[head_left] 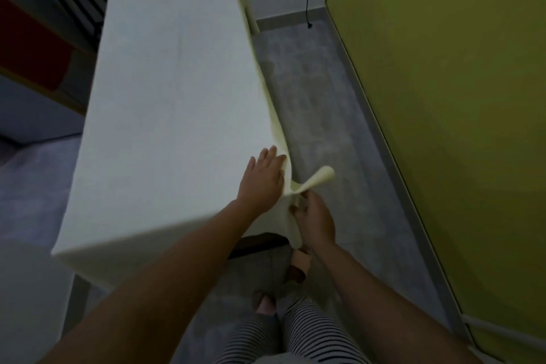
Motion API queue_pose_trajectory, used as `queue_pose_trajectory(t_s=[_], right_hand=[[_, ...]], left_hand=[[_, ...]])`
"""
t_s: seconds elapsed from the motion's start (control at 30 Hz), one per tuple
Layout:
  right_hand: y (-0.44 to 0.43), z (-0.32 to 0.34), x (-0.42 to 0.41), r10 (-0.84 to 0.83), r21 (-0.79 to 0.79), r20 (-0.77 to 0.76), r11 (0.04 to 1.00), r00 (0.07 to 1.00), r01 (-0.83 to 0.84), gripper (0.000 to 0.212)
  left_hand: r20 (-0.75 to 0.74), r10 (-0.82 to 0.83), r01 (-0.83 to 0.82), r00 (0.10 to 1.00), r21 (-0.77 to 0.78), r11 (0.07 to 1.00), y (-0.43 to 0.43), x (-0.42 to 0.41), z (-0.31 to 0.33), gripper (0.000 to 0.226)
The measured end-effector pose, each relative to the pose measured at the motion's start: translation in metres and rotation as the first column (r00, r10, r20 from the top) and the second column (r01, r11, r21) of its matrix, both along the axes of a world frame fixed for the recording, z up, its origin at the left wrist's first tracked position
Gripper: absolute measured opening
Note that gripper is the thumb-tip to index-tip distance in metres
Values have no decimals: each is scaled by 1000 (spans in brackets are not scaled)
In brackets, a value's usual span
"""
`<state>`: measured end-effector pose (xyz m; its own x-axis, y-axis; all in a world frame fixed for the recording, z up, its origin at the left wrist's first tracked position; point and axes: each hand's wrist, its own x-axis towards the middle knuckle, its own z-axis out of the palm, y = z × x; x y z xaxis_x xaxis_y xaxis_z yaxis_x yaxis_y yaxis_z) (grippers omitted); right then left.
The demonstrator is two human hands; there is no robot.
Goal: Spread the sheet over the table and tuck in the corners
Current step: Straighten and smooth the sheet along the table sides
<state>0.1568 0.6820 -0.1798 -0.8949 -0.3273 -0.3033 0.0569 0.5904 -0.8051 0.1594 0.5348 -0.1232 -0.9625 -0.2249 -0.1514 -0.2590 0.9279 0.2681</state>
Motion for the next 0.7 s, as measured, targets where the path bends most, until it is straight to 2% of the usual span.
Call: queue_pose_trajectory(t_s=[0.1,0.23,0.43,0.6,0.7], right_hand=[[-3,-3,-2,71,74,-38,995,997,-68,19],[3,1,-2,112,244,-195,968,974,-63,15],[39,10,24,315,411,-401,901,860,-138,10],[52,20,35,313,484,-457,873,833,-63,7],[66,26,26,383,579,-486,815,785,-39,8]], left_hand=[[-2,12,-12,1000,4,1000,2,2,-1,45],[-32,43,-42,999,12,999,5,2,-3,45],[-65,55,-54,996,16,998,8,3,-5,44],[-23,44,-44,999,3,999,12,2,-3,46],[45,0,-1,999,12,1000,13,-4,-1,50]])
